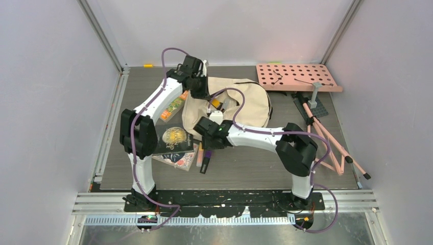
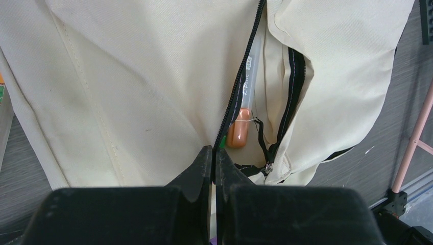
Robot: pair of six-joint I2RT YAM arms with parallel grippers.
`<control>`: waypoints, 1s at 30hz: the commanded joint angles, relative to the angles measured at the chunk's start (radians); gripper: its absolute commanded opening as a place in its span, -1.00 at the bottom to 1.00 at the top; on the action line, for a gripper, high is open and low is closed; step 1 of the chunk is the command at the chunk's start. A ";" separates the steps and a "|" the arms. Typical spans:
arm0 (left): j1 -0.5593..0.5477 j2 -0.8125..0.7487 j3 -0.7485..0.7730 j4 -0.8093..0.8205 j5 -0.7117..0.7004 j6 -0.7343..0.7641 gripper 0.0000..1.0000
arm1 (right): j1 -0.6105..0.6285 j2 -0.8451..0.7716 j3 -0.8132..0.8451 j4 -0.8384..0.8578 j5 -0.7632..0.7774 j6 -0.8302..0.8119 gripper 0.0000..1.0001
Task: Pack the student bag
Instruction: Pick up the stationery from the center of the board.
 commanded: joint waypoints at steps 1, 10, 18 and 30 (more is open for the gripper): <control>0.017 -0.046 0.016 0.022 -0.012 0.018 -1.00 | 0.002 0.019 0.006 0.010 0.004 0.033 0.03; 0.018 -0.034 0.025 0.019 -0.006 0.015 -1.00 | 0.009 0.070 0.012 0.003 -0.041 0.027 0.05; 0.019 -0.019 0.026 0.019 -0.001 0.012 -1.00 | 0.029 0.097 0.038 -0.007 -0.058 0.006 0.08; 0.020 -0.002 0.042 0.012 0.000 0.013 -1.00 | 0.047 0.148 0.096 -0.071 -0.066 -0.027 -0.27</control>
